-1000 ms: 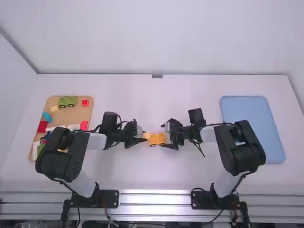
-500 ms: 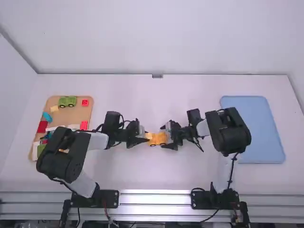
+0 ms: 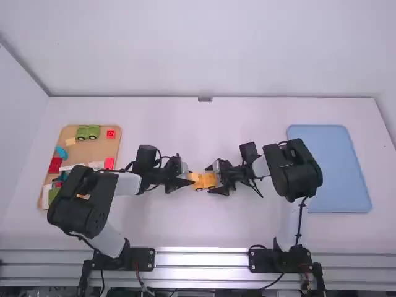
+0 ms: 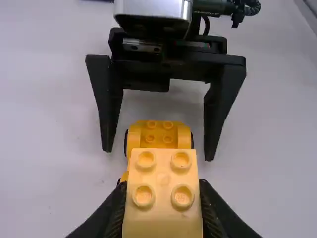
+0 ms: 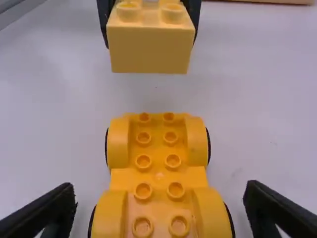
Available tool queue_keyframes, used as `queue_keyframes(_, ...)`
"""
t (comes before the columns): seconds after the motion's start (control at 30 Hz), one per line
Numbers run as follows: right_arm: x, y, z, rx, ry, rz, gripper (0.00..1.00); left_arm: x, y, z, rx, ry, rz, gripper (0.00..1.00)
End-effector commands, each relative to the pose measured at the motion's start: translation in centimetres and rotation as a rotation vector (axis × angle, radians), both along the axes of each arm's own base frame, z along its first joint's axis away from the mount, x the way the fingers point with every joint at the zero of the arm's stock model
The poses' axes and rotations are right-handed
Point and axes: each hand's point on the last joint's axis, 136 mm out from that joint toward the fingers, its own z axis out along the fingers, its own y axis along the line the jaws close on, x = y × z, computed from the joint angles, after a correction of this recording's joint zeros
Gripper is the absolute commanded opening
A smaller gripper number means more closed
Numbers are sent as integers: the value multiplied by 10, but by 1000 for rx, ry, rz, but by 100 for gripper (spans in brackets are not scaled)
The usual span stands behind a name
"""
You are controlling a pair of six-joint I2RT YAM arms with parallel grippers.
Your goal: Assemble lego blocks to make yellow taxi
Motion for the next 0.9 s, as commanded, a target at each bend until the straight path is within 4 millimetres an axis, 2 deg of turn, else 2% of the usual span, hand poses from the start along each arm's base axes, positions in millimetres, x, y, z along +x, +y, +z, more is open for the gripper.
queue_keyframes(0.0,1,1,-5,-14,5,1,86,3,-3,10,-18,-19,-10,2)
queue_keyframes(0.27,-3,5,-12,-57,-2,9,65,4,-3,2,-16,-9,-11,2)
queue_keyframes(0.53,4,1,-8,-43,38,-31,54,7,-4,1,-14,-15,-13,2)
queue_keyframes(0.87,16,-2,-12,-75,48,-86,56,33,-19,-9,-11,0,-47,2)
